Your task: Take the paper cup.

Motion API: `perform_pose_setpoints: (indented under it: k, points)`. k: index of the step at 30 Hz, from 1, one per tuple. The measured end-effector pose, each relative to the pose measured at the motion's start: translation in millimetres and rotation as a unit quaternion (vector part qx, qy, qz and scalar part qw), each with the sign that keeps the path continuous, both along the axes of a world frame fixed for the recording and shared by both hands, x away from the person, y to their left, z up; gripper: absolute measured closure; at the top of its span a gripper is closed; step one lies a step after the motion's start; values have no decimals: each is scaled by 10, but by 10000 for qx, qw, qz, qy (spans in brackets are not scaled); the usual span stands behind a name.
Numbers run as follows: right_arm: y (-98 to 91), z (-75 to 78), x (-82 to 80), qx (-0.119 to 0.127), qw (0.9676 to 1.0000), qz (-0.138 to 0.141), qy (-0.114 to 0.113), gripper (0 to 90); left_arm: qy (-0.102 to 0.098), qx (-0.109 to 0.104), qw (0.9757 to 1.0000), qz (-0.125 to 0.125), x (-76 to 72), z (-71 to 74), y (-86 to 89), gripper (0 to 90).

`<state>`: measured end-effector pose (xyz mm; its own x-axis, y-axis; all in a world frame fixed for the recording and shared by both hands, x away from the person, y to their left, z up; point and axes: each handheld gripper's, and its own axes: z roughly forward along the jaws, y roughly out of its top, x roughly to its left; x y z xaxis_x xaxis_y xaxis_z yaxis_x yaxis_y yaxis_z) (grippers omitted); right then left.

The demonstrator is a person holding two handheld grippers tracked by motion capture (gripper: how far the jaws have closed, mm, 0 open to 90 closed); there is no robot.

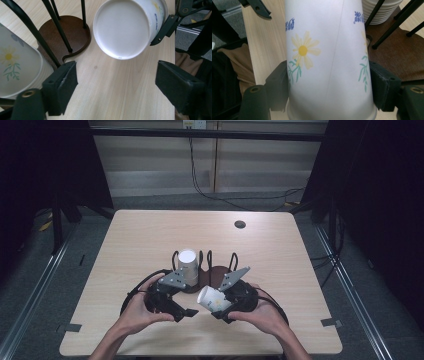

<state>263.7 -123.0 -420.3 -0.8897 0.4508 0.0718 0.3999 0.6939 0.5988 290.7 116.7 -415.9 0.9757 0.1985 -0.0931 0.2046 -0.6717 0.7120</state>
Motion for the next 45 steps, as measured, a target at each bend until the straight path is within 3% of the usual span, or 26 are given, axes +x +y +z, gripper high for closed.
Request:
perform_pose_setpoints:
  k: [4, 9, 12, 15, 27, 33, 37, 45]
  points:
    - [34, -12, 14, -148, 9998, 153, 66, 278, -110, 88, 9999, -78, -2, -20, -16, 206]
    - [92, -48, 12, -405, 9987, 264, 153, 279, -106, 88, 9995, -295, -30, -51, -45, 238]
    - [120, -54, 17, -493, 9981, 331, 159, 279, -51, 64, 9993, -368, -25, -57, -44, 278]
    - [139, -40, 21, -559, 9974, 404, 195, 278, 146, -14, 9992, -382, -8, -62, -30, 286]
    - [237, -109, -24, -885, 9925, 749, 395, 278, 423, 299, 9977, -437, -13, -121, -66, 271]
    - [267, -141, -40, -907, 9918, 821, 375, 278, 490, 404, 9964, -553, -18, -152, -102, 272]
    - [296, -173, -53, -972, 9903, 928, 348, 278, 617, 436, 9950, -655, -34, -165, -104, 346]
    - [347, -188, -91, -1001, 9884, 1098, 309, 279, 750, 553, 9929, -737, -46, -214, -141, 305]
